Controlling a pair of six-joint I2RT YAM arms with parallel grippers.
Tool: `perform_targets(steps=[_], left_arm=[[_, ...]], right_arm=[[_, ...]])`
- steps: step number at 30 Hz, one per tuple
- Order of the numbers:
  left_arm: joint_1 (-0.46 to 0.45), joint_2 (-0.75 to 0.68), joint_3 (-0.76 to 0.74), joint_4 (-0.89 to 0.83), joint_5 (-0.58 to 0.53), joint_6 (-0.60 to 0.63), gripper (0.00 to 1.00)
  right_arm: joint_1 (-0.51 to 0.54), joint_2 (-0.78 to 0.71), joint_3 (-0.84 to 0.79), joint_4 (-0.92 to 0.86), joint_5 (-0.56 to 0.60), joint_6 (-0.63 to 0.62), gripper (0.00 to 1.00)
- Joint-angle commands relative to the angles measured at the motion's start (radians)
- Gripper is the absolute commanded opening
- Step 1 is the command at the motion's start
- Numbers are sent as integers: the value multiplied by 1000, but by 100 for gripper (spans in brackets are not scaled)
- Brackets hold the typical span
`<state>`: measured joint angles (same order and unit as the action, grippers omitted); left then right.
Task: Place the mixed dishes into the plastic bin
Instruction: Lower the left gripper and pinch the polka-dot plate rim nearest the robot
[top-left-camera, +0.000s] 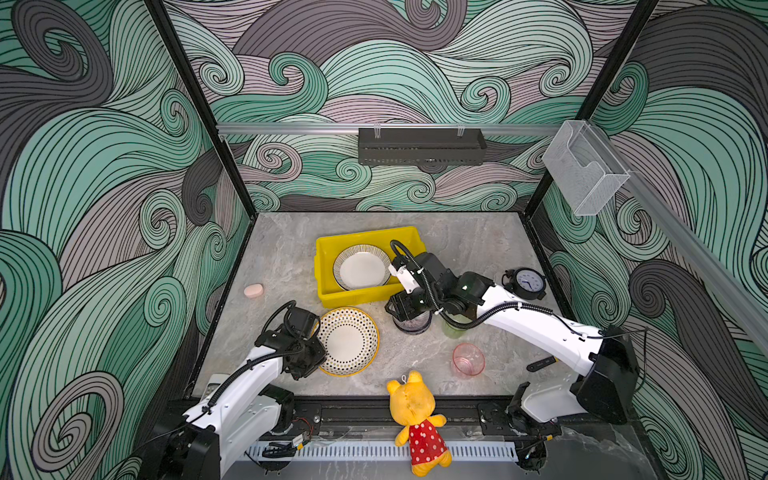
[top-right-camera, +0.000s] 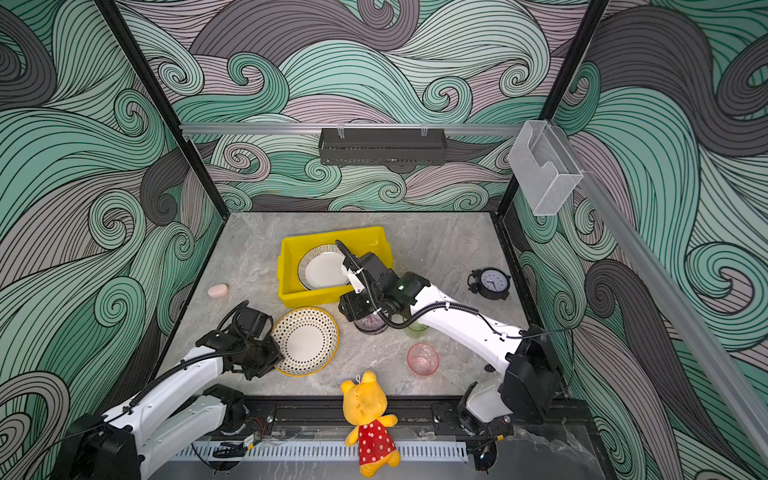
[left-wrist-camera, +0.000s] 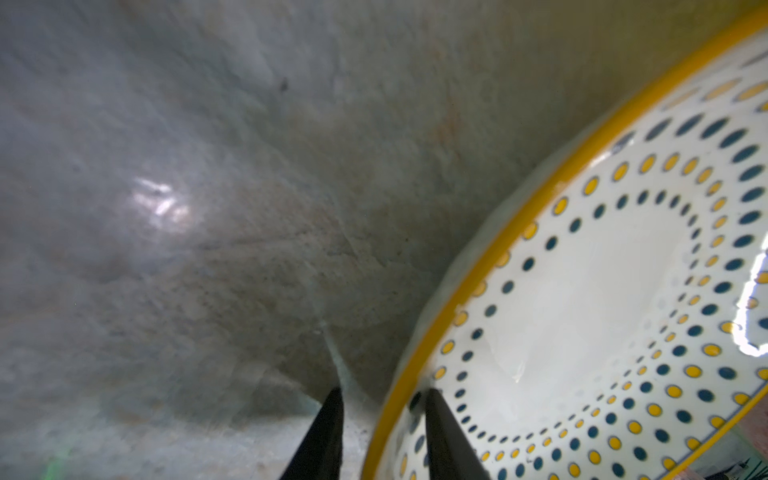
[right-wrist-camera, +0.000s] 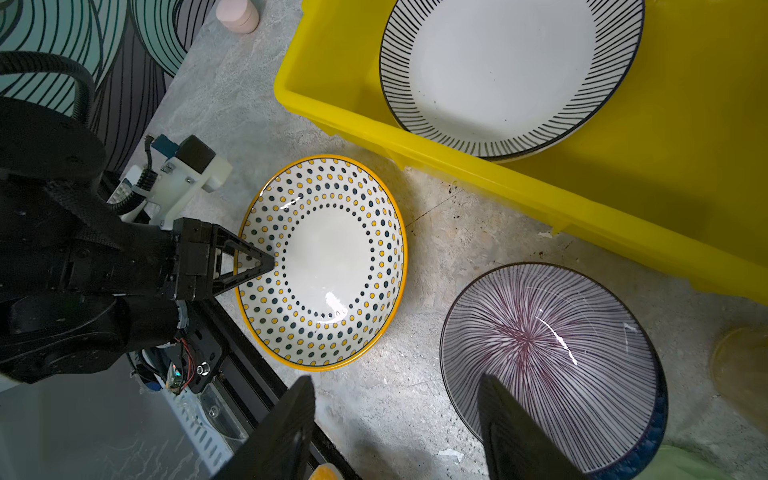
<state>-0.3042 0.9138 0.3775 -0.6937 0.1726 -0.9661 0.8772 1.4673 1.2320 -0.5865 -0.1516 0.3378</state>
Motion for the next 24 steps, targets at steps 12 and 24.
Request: perform_targets(steps=[12,24], left_arm=[[-3,-29,-14,-36,9,-14,20],[-2,-32,-10,-45,23,-46,11]], right_arm=[[11,22,35,-3,-18,15,64],[20,42,47,7,-51,20,63]])
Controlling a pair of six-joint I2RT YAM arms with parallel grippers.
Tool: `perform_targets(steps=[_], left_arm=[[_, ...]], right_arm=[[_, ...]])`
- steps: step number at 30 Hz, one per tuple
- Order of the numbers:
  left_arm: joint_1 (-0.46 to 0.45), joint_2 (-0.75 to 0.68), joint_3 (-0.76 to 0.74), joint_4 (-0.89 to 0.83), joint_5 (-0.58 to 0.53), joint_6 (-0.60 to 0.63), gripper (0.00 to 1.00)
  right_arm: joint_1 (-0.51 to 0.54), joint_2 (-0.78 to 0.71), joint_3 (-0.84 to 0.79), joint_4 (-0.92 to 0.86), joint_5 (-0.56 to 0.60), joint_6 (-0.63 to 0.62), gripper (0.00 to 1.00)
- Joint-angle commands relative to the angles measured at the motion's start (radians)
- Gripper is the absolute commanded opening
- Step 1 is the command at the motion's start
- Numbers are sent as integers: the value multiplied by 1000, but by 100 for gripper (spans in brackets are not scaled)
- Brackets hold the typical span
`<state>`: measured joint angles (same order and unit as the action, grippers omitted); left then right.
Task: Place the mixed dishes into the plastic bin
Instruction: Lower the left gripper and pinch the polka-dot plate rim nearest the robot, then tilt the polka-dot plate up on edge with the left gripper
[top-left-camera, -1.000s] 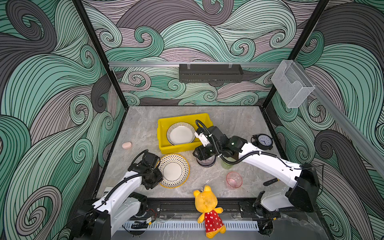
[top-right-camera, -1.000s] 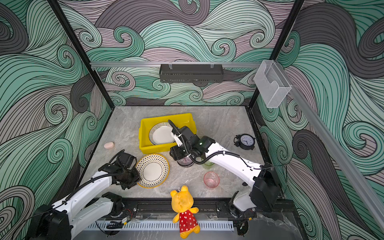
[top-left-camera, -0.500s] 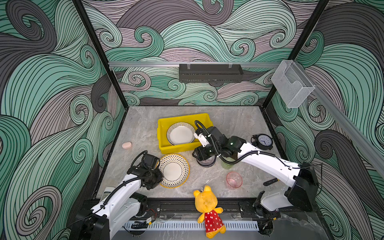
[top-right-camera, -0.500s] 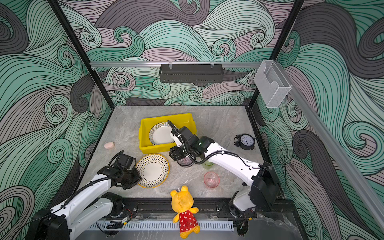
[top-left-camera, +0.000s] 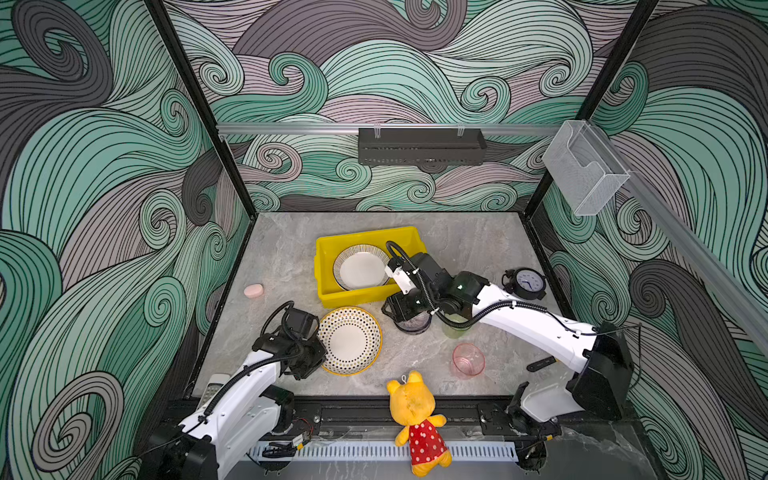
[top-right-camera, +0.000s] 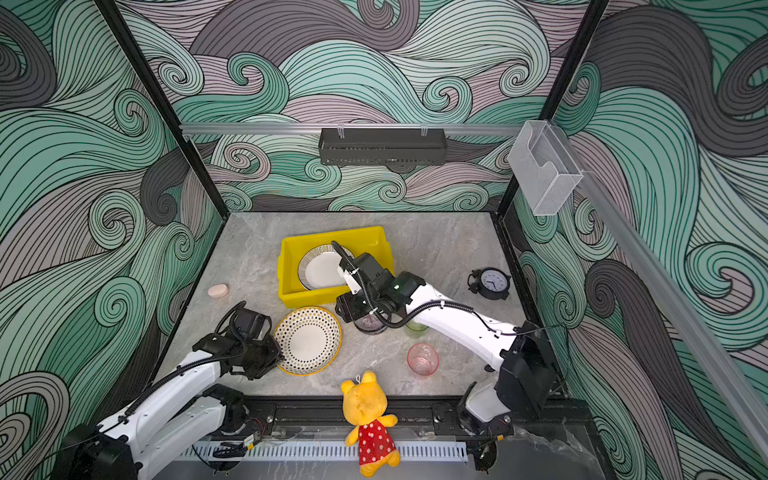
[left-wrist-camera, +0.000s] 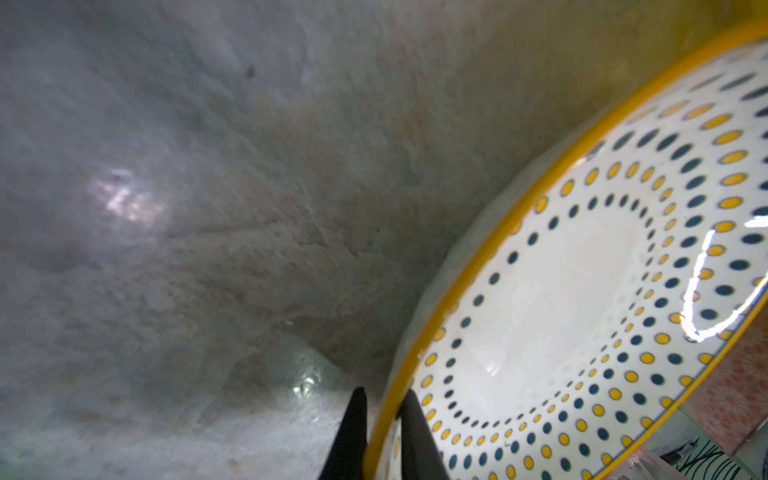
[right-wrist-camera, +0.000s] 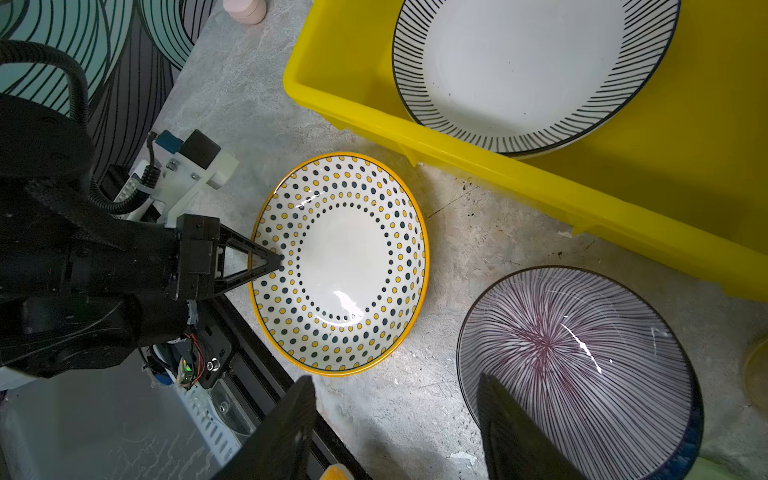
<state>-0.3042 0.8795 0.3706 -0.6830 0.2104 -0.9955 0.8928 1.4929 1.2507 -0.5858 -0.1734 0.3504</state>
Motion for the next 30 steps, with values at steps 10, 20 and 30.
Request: perform_targets(steps=[10,20,30], left_arm=[[-3,-3,20,-89,-8,-29,3],[-3,-67,33,-114,-5,-49,0],[-3,-91,80,-144,6,-3,0]], right_arm=[[6,18,38,9,-40,12,63],[10,17,48,6,-41,12,63],[19,27,54,12,-40,13,63]])
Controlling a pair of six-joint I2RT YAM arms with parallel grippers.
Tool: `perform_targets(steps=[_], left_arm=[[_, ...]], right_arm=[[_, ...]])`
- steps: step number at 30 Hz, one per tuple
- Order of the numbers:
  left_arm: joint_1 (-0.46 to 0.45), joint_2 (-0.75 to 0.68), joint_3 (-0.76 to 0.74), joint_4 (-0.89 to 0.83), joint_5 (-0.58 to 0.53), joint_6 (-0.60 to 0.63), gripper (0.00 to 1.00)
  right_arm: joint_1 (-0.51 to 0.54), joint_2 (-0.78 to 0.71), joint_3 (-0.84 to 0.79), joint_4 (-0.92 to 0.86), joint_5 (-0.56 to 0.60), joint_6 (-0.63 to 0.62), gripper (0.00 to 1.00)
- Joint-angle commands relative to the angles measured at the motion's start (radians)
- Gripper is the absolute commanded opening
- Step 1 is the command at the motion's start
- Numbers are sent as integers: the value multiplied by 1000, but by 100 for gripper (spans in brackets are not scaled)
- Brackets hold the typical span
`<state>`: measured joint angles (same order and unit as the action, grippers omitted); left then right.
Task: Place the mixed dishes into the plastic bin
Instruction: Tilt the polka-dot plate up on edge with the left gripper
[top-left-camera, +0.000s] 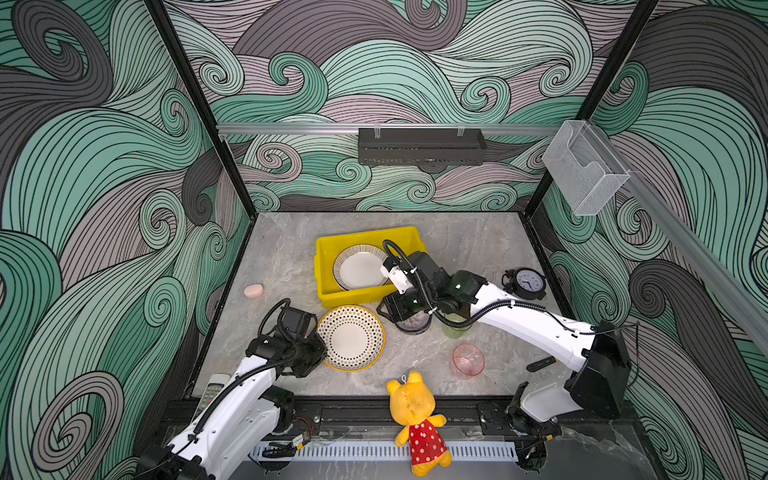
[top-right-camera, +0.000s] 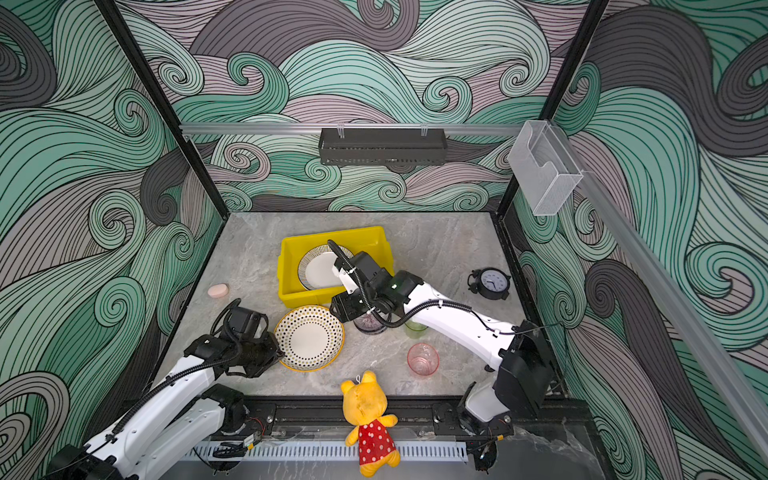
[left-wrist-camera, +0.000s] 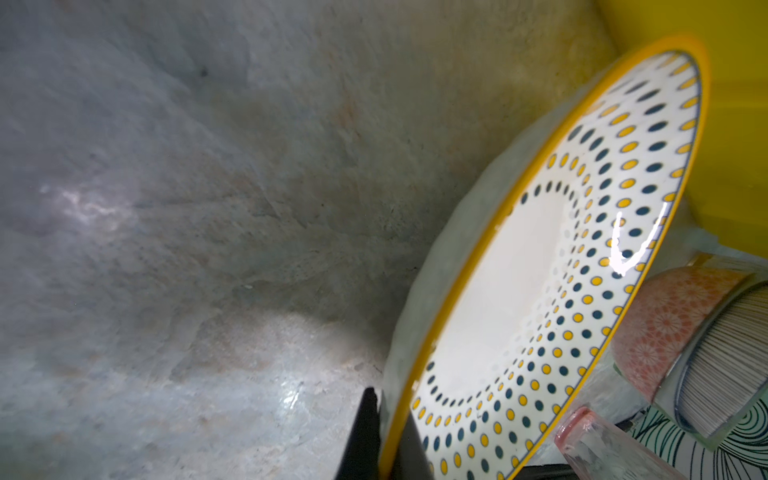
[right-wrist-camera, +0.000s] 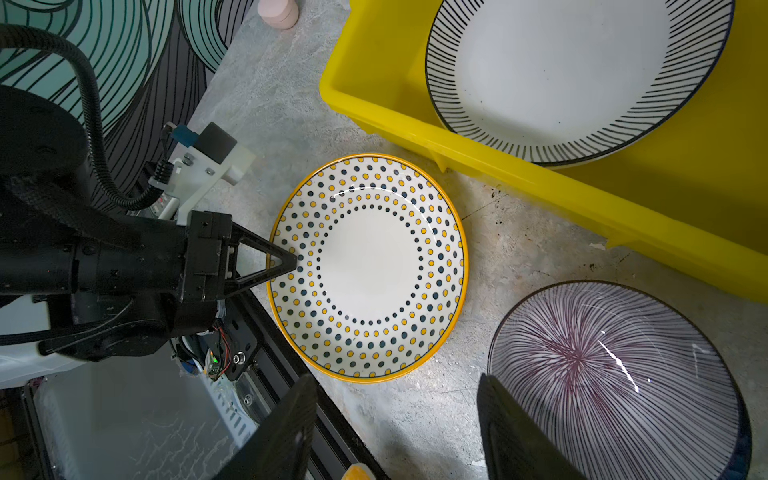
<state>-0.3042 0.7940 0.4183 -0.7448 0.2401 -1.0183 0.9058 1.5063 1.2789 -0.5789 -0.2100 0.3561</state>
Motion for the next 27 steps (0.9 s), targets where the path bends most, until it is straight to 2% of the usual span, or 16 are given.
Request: perform_targets(steps=[1,8,14,22,27], left_arm=[[-2,-7,37,-86,-22,21,0],[-3,-21,85,-118,-18,45,0],[-3,-22,142,-137,-4,96,0],[-3,-11,200,-190,-2,118,0],[-3,-18,241,-209,25,180,0]], right_arm=[[7,13,26,7,-3,7,63],[12,7,22,10,5,4,63],[15,-27,1,27,77,-10,62],[15,-56,-22,42,98,-22,62],[16,-73,-29,42,115,-22,62]])
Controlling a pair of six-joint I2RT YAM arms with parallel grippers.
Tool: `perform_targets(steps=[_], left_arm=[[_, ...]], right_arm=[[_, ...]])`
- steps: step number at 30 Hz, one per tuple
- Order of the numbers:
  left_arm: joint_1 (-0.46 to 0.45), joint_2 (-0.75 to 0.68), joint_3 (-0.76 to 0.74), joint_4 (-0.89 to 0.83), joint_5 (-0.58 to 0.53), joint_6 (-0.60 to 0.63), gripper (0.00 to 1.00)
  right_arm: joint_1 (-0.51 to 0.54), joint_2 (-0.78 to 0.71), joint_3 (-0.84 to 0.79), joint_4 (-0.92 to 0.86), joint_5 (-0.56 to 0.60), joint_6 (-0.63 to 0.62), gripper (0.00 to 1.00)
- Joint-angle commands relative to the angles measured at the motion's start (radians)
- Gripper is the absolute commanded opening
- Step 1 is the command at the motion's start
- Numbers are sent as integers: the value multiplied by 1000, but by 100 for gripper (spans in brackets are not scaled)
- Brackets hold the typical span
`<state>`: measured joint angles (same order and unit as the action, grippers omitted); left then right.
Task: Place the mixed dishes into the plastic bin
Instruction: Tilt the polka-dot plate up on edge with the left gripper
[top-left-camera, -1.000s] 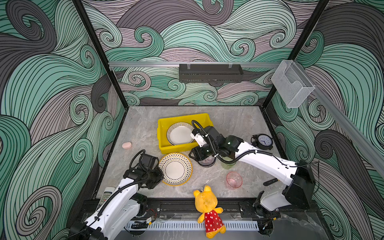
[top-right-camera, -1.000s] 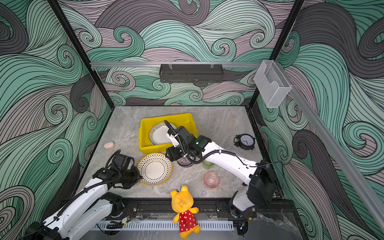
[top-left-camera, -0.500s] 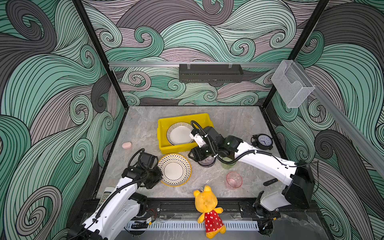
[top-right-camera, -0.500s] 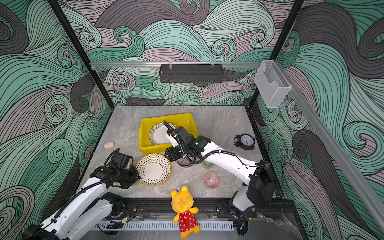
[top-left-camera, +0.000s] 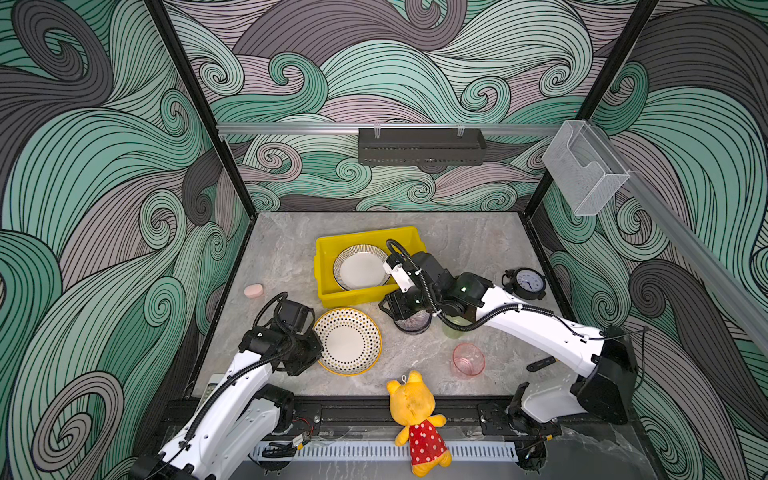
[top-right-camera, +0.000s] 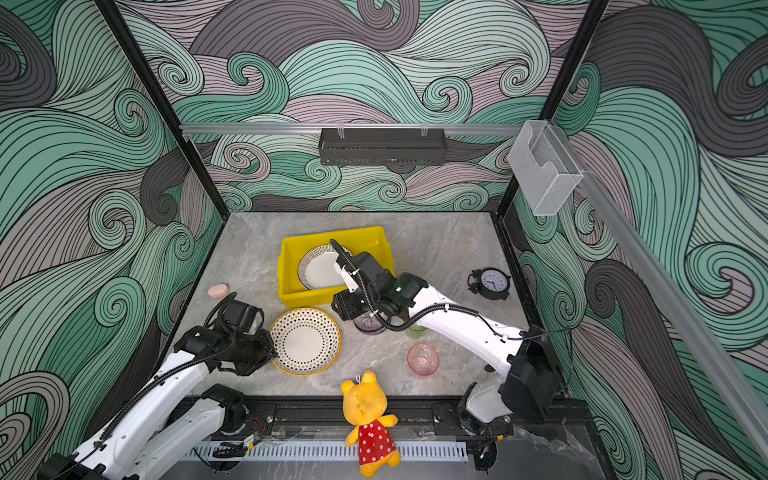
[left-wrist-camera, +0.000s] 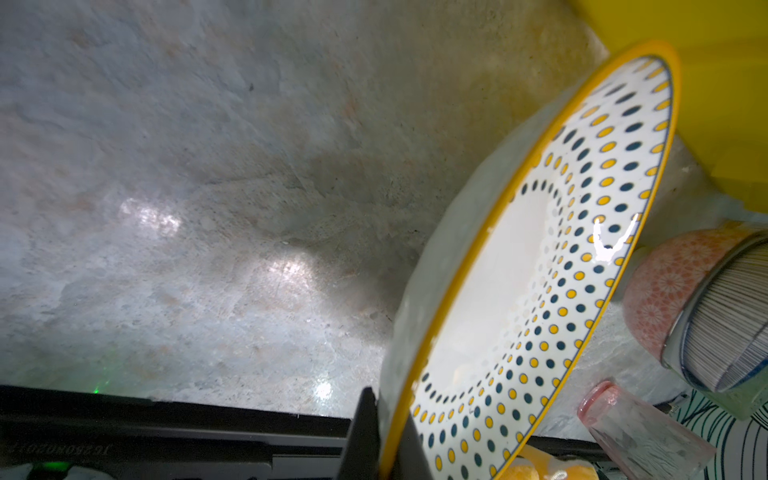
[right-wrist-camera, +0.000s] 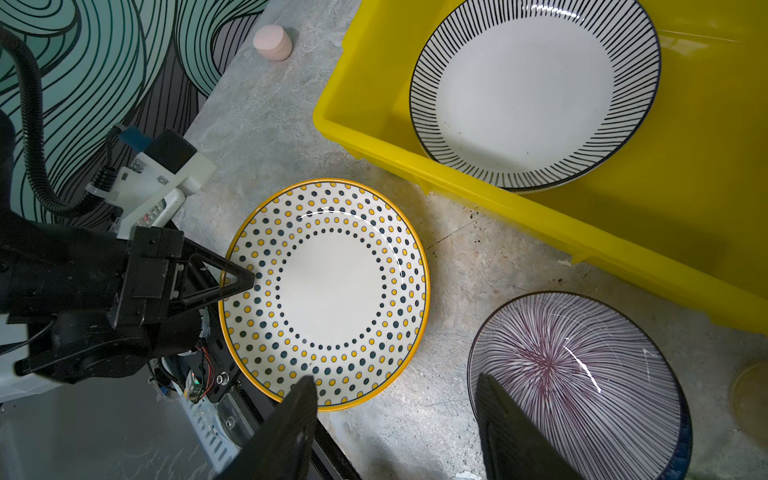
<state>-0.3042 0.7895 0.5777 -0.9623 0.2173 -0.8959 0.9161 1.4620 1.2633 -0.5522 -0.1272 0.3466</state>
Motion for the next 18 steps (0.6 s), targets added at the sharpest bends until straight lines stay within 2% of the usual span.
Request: perform_targets(steps=[1,5,18], left_arm=[[-2,-12,96,-3,47,75,0],[-3,-1,165,-76,9,123,0],[-2,-36,249,-109,-10,176,0]], right_arm=[[6,-33,-14,16,38,-8,62],[5,-59,-36,46,67,9,62],[6,-119,-68,80,164,27,61]])
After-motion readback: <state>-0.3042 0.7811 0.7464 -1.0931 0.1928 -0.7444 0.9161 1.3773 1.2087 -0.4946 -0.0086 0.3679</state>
